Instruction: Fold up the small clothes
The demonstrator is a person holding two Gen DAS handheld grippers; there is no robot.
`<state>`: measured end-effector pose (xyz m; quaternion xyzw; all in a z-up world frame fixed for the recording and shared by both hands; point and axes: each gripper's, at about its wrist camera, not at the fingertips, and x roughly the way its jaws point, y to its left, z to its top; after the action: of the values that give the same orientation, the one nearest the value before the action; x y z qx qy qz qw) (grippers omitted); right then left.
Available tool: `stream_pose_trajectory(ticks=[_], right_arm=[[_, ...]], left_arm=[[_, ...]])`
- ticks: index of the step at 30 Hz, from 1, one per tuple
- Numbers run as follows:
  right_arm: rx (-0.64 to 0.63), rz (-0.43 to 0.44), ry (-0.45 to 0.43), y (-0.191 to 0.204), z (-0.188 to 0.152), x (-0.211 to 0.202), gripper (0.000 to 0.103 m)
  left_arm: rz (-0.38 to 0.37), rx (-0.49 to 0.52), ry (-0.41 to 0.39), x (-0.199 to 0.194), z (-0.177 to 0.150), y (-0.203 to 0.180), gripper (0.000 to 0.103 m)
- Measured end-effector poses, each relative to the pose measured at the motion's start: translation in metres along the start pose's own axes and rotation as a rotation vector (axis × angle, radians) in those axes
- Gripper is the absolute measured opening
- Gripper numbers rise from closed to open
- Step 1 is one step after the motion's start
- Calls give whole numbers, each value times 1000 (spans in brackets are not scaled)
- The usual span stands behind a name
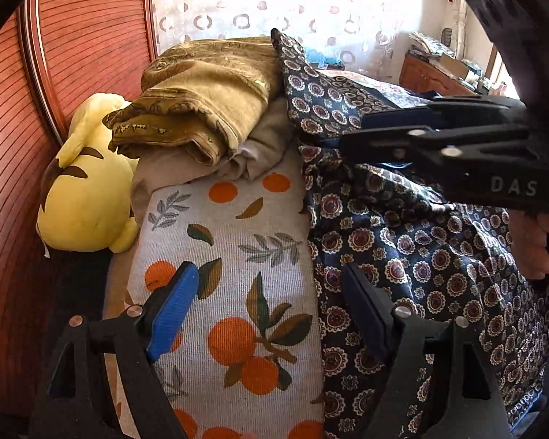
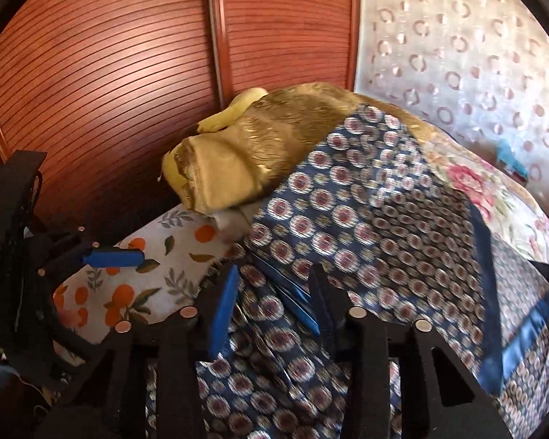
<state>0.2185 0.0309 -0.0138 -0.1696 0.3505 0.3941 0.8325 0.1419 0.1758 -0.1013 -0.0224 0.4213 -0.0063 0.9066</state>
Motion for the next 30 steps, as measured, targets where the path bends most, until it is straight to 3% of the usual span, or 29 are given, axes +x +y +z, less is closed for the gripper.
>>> stream_pose_trajectory(ticks=[2,5,7,9,17,20,21,23,25,30], right_arm=[[-8,-6,14,0,4,5,35],[1,-18,42,-6,7,12,22],[13,-17,49,-12,8,16,6],[21,-27,52,-16,12,21,2],[58,-46,-33,-40,15,-3,0],[26,6,-32,-34,15,2,0],[17,15,-20,-28,12,3,2],[-14,25,12,-19,11,17,17],[-33,19,27,-11,9,28,42],[-28,-10,79,-6,8,62,48]], left_arm=[[9,16,1,1,1,-1,80],[-3,10,-4,1,1,1,80],[-16,-2,-8,0,1,4,80],[-27,-13,-14,0,1,7,80],[-2,3,-11,3,1,5,80],[3,0,-13,2,0,4,80],[2,-4,-15,2,0,5,80],[-3,-7,-17,1,0,5,80],[-12,-15,-21,1,0,7,80],[-20,-22,-24,1,-1,8,80]])
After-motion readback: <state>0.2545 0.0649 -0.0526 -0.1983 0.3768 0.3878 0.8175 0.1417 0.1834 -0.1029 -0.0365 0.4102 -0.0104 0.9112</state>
